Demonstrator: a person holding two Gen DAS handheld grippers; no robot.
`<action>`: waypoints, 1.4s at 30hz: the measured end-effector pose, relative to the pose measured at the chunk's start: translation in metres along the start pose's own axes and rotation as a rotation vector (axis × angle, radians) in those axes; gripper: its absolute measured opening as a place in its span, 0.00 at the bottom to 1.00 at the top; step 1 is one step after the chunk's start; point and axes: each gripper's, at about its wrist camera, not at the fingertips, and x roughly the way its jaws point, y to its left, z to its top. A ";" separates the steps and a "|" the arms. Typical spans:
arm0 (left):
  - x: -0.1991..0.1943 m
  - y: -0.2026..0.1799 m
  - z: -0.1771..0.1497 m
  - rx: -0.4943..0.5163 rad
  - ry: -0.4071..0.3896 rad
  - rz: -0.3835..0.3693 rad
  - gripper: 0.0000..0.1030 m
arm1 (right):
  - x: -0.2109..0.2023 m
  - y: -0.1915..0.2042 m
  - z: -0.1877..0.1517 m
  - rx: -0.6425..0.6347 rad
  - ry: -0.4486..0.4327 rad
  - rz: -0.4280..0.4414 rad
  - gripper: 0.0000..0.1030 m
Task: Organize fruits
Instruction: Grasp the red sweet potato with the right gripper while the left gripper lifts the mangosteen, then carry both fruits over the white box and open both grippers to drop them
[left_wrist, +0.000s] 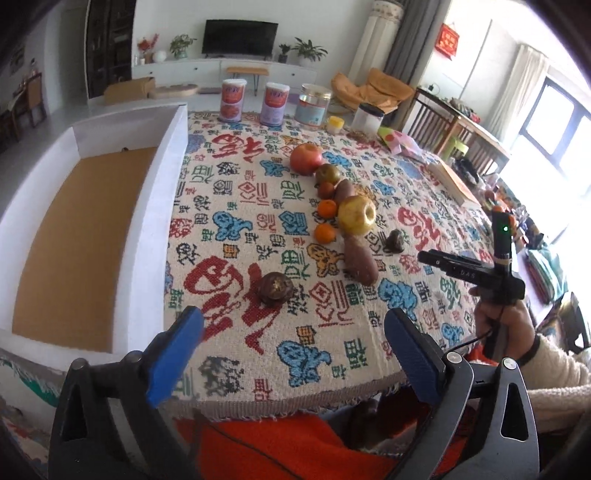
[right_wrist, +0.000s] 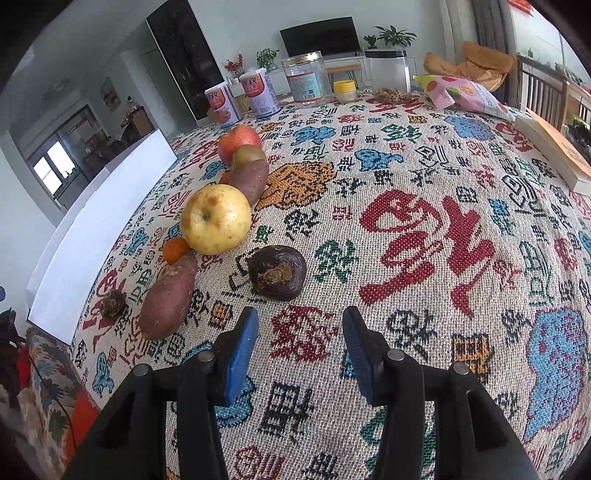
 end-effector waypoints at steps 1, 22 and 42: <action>0.024 -0.004 -0.002 0.001 0.012 0.000 0.95 | -0.004 0.007 0.000 0.001 0.006 0.026 0.47; 0.143 -0.004 0.003 0.120 0.051 0.140 0.75 | 0.101 0.090 0.044 0.052 0.414 0.114 0.47; -0.085 0.089 0.021 -0.347 -0.287 -0.063 0.44 | 0.044 0.141 0.083 0.135 0.336 0.540 0.41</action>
